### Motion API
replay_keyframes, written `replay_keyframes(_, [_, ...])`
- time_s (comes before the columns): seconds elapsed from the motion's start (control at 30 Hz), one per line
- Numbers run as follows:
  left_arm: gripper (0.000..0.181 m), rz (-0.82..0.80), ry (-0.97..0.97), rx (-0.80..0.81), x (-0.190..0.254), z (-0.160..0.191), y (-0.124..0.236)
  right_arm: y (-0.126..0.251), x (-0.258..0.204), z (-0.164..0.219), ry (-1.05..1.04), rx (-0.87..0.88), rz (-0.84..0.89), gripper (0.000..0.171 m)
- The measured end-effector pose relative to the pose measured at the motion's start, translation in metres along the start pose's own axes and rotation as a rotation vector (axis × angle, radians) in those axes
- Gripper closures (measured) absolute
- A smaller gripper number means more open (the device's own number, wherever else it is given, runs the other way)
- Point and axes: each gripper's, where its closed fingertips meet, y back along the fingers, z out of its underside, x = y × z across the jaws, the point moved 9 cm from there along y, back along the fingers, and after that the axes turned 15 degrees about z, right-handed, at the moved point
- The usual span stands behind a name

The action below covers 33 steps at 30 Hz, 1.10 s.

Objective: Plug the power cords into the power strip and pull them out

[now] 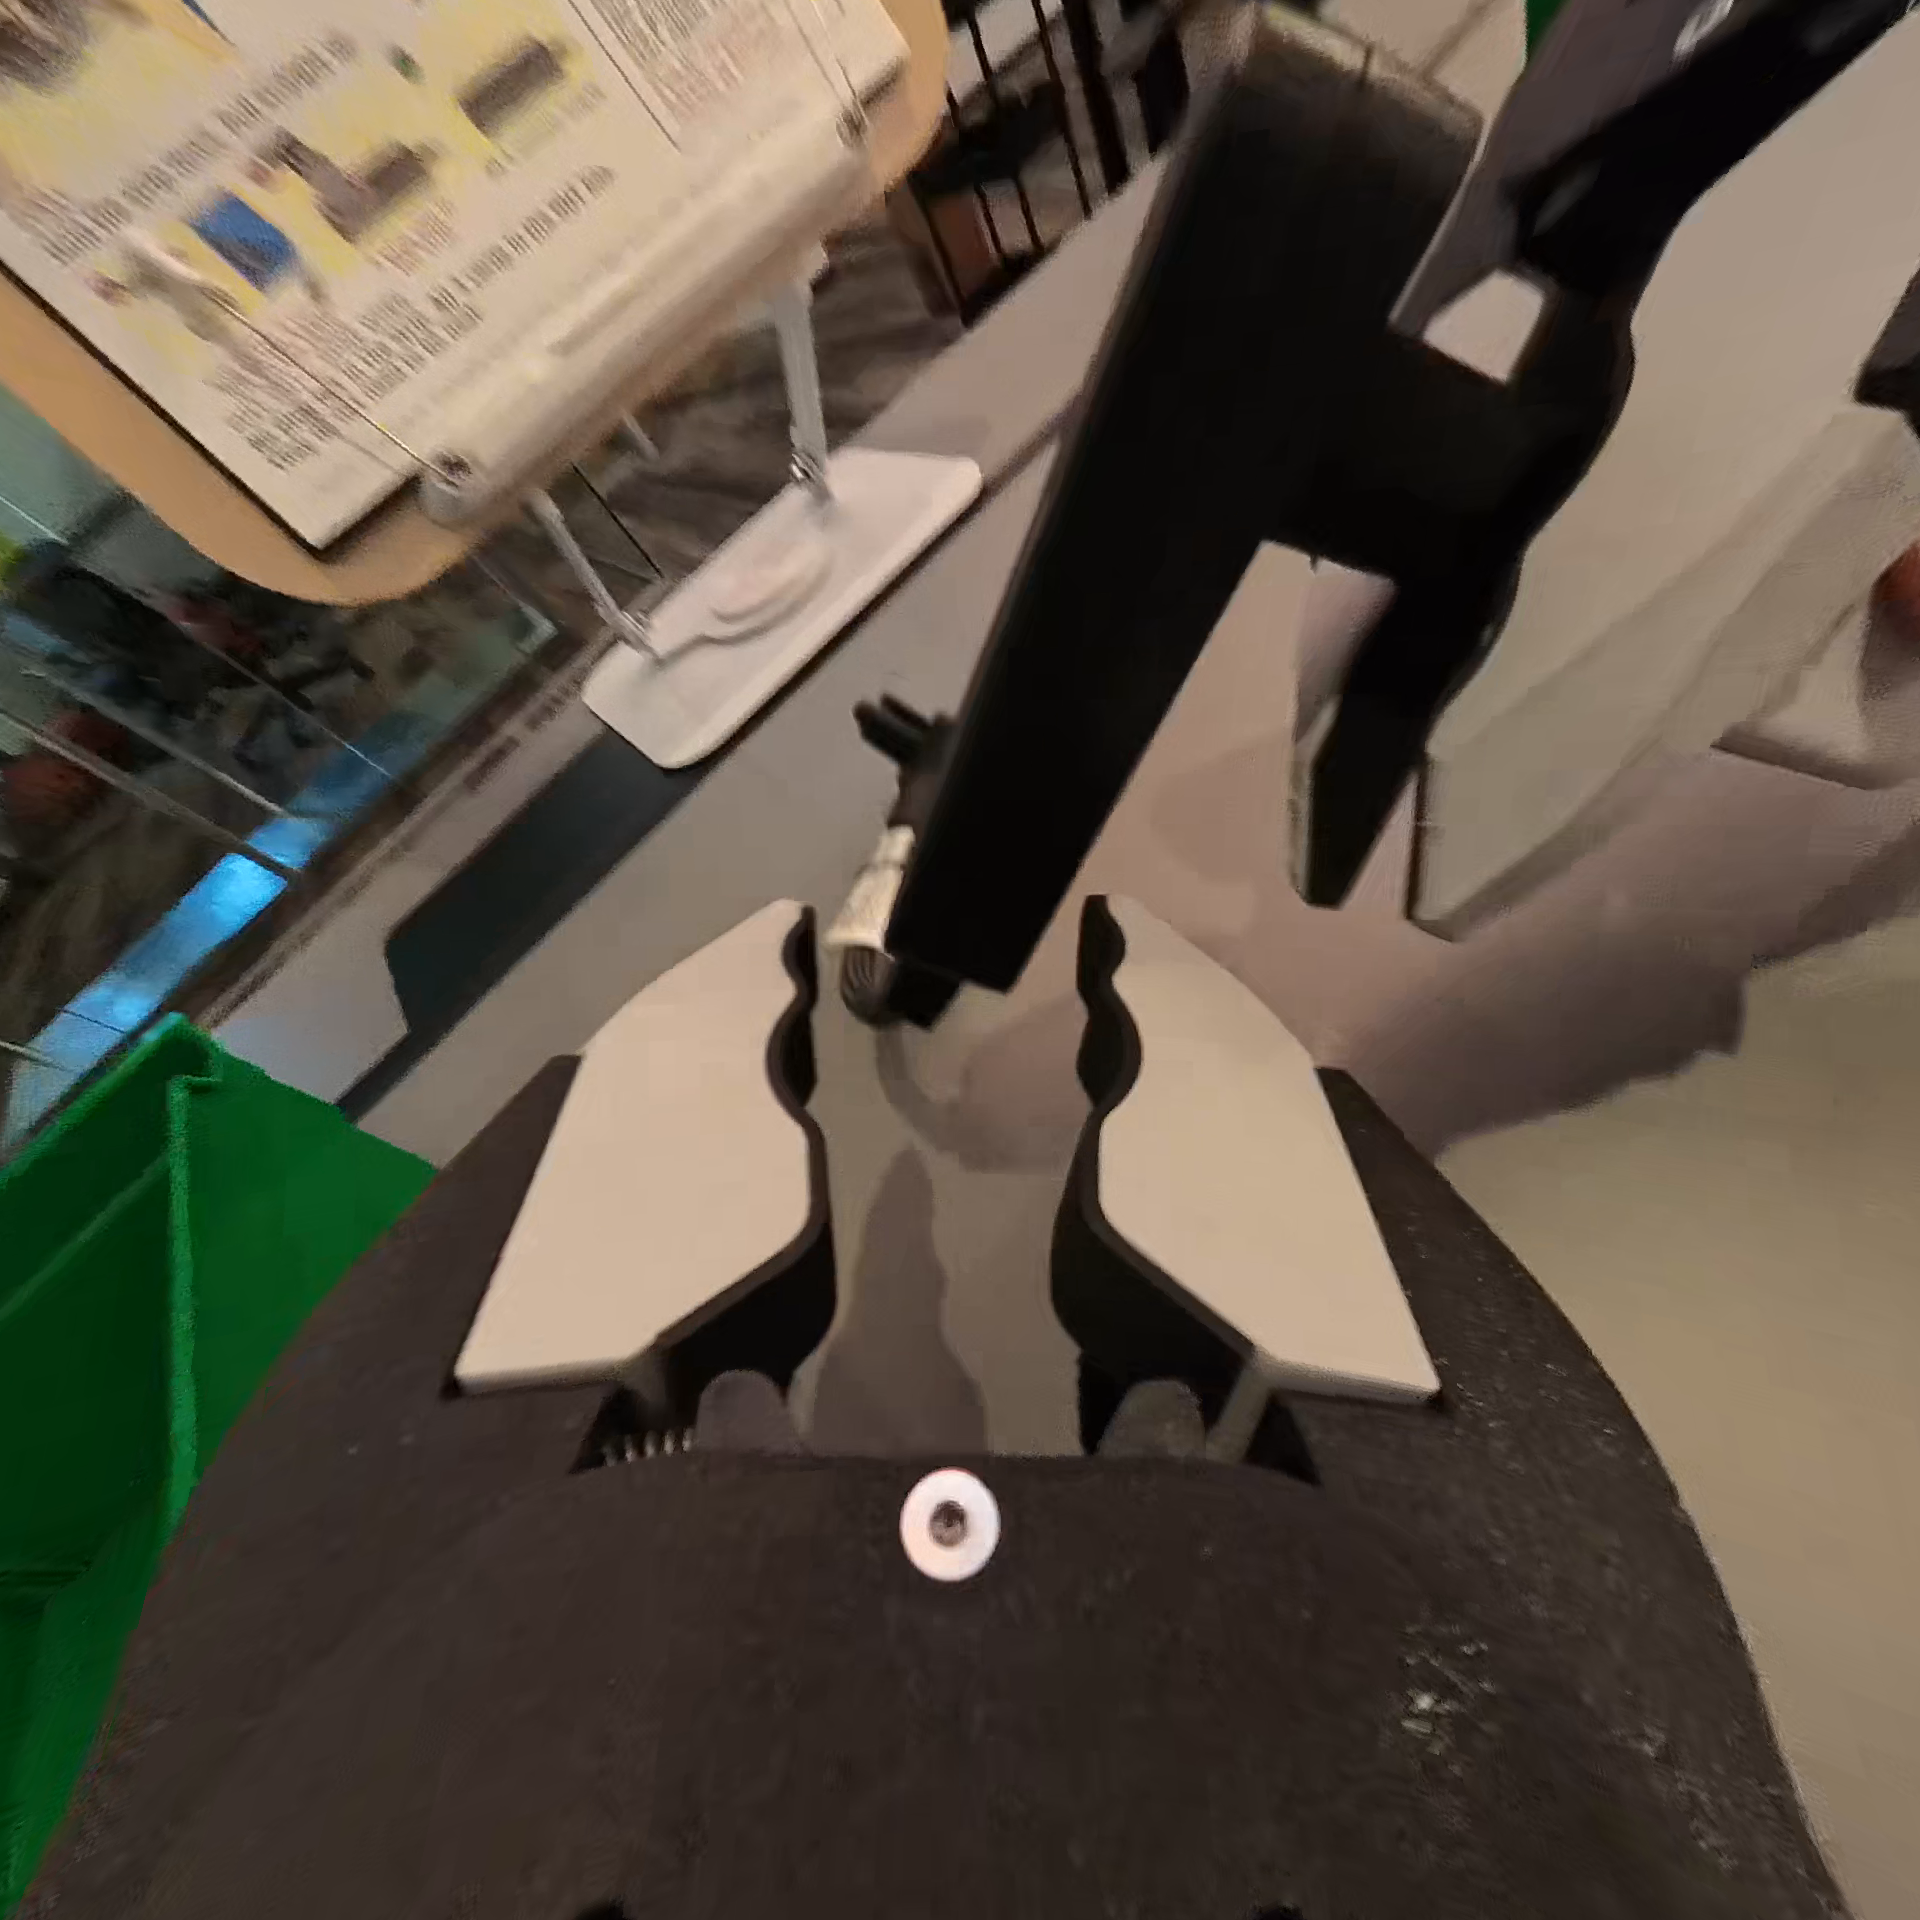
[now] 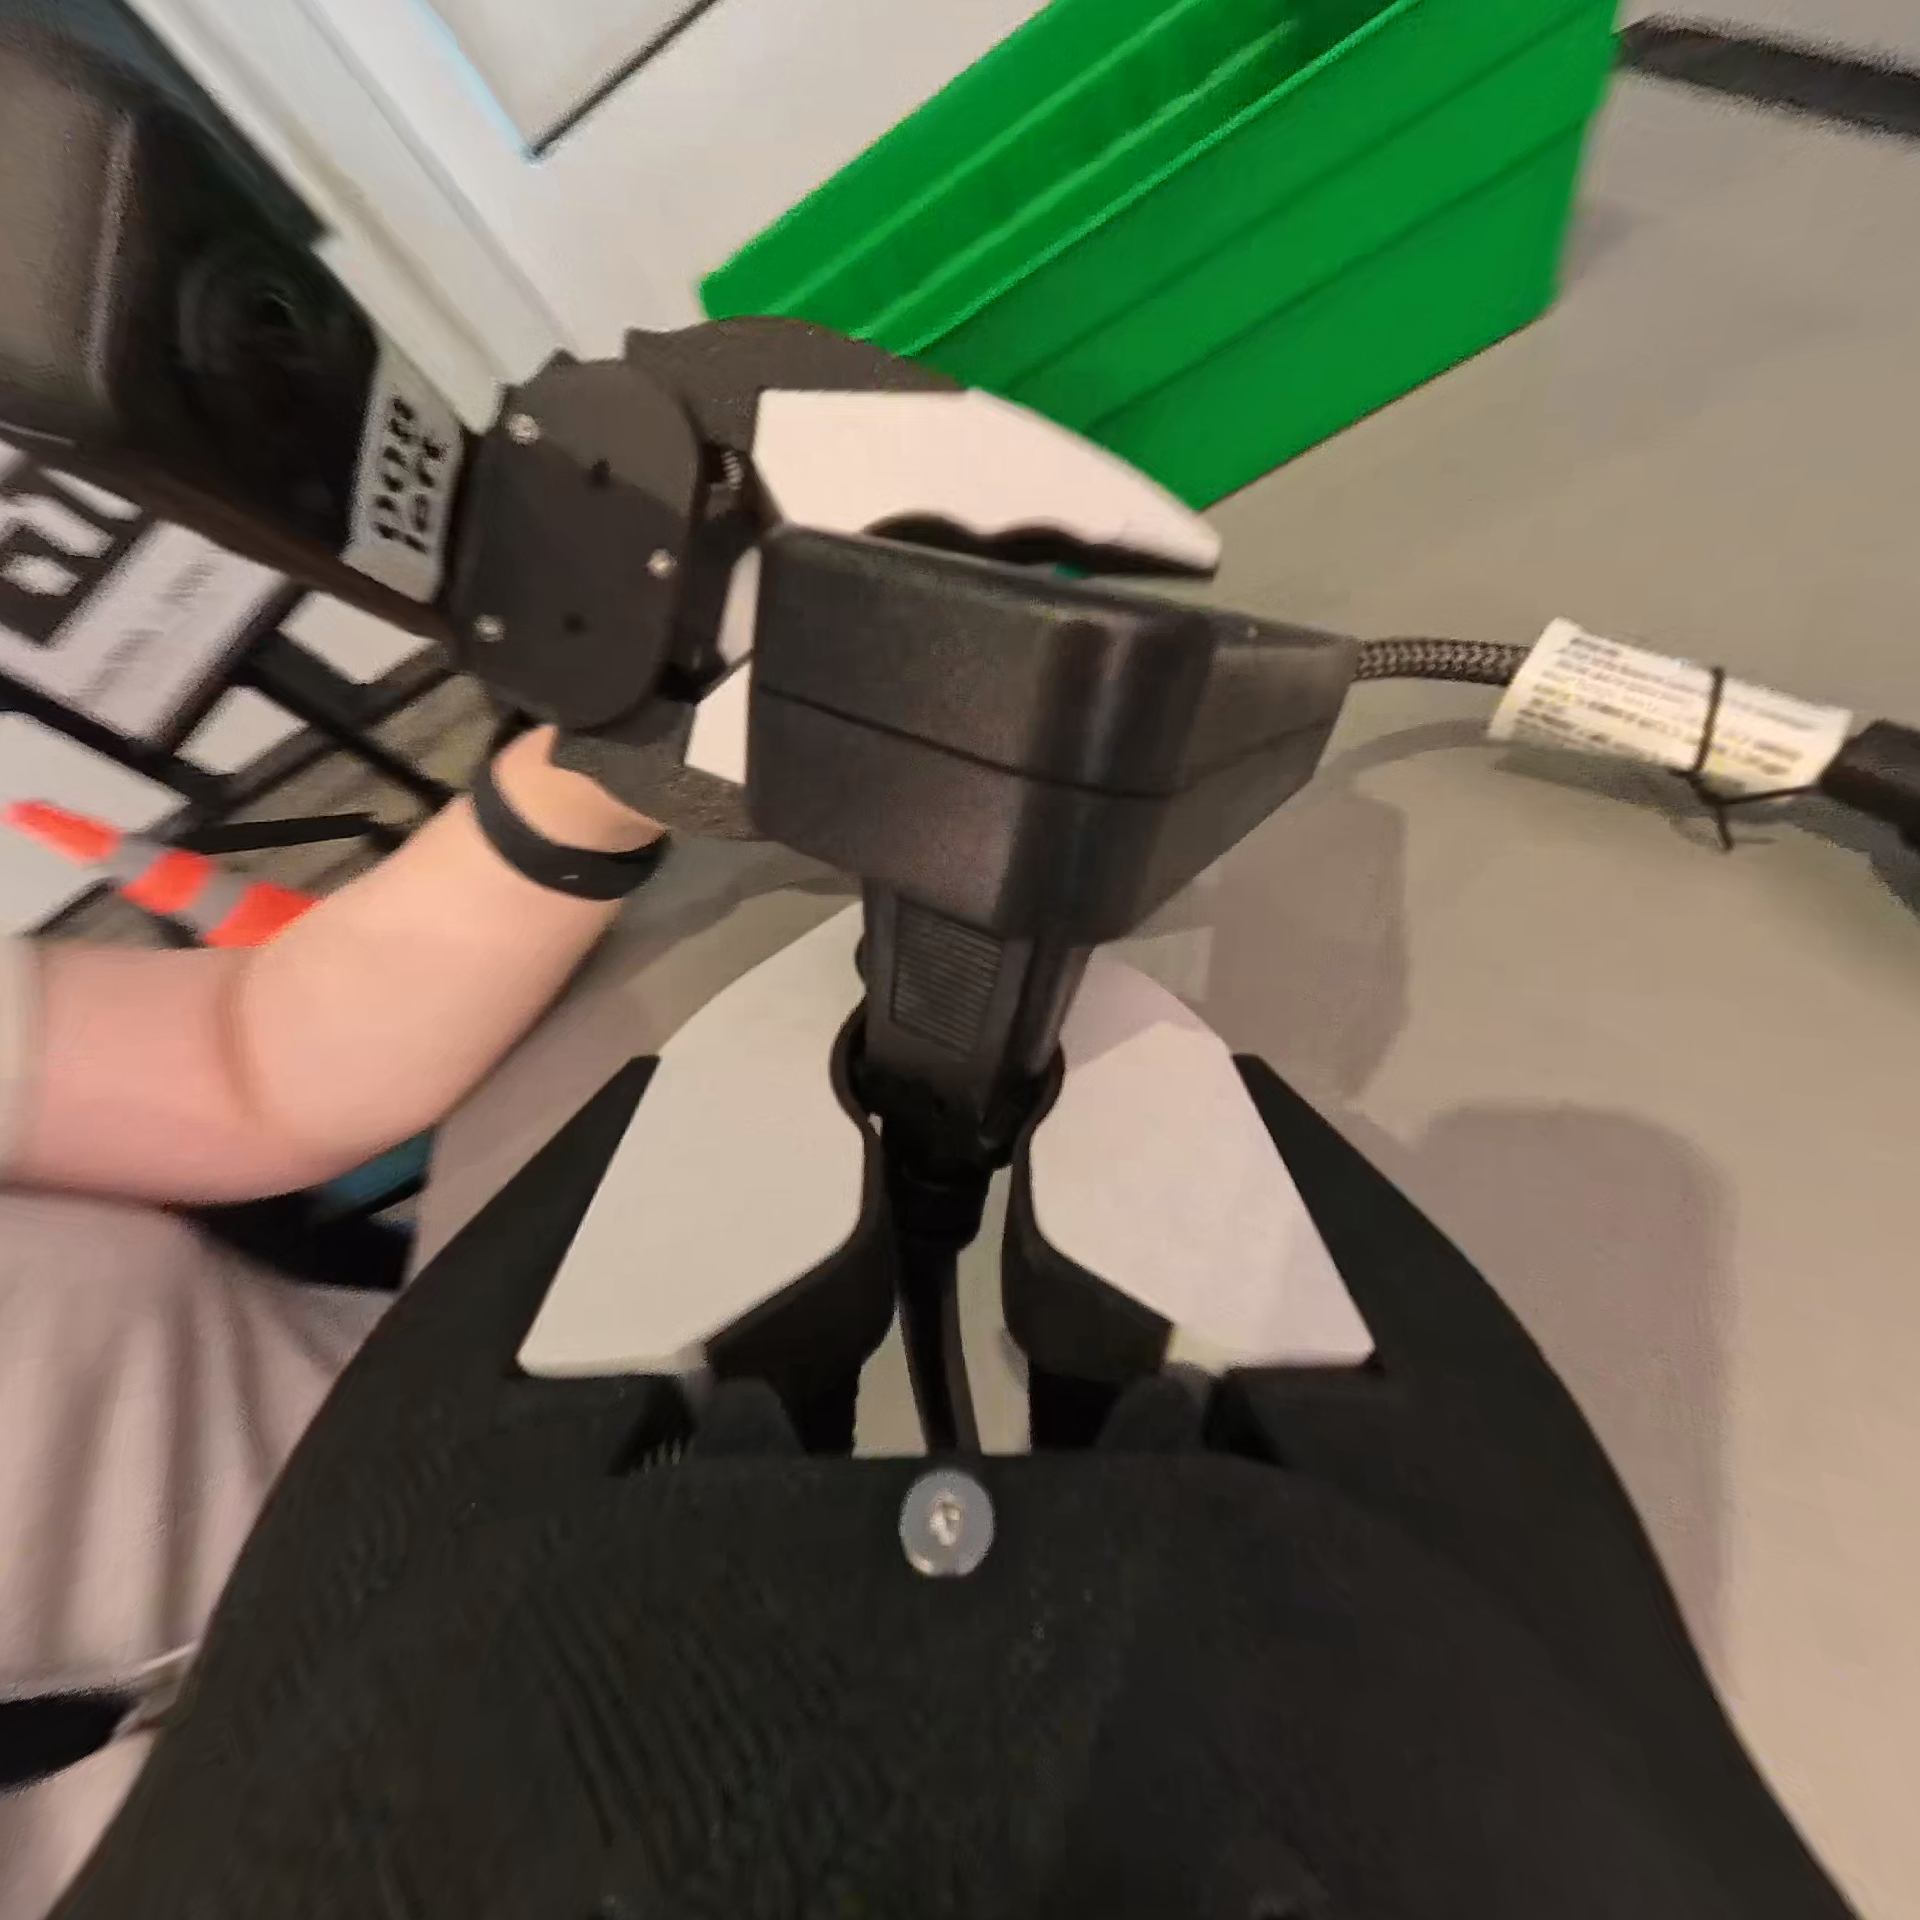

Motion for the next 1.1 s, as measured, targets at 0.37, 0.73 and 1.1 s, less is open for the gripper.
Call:
replay_keyframes(0.37, [0.135, -0.029, -0.216, 0.018, 0.024, -0.011, -0.012, 0.001, -0.009, 0.007, -0.055, -0.117, -0.303, 0.152])
replay_keyframes(0.73, [0.151, -0.024, -0.071, -0.182, 0.016, 0.003, -0.022, 0.014, 0.018, 0.004, -0.031, -0.070, -0.112, 0.122])
replay_keyframes(1.1, [0.151, -0.022, 0.010, -0.198, 0.019, -0.005, -0.024, 0.012, 0.006, -0.005, -0.120, -0.129, 0.043, 0.120])
